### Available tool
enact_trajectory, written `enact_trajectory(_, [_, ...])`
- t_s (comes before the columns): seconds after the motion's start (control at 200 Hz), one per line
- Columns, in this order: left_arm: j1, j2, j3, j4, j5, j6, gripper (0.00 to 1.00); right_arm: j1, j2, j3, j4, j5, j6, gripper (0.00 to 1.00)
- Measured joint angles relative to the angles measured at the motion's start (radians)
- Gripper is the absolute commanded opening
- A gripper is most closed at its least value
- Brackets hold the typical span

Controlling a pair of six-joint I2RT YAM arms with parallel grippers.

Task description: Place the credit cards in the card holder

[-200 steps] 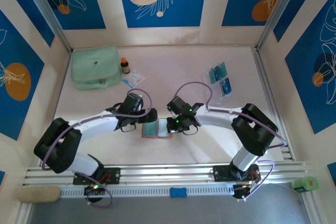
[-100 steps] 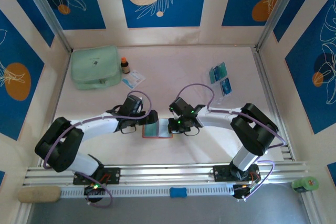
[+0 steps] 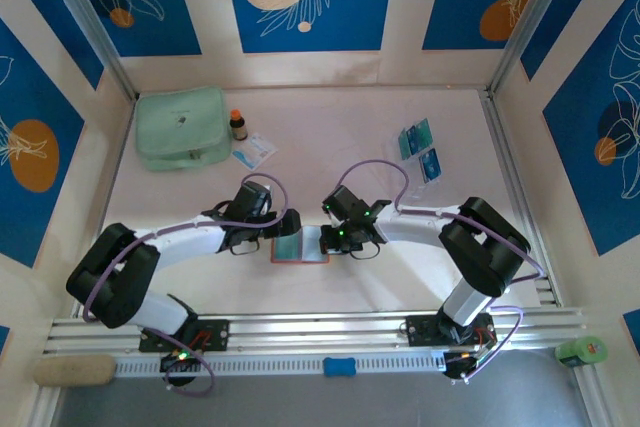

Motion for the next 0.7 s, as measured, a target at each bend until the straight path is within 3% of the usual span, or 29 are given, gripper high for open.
enact_trajectory(0.7, [-0.092, 0.016, 0.029, -0.027, -0.037, -0.036, 1.0, 0.0, -0.009, -0.027, 0.051, -0.011, 0.002, 0.0])
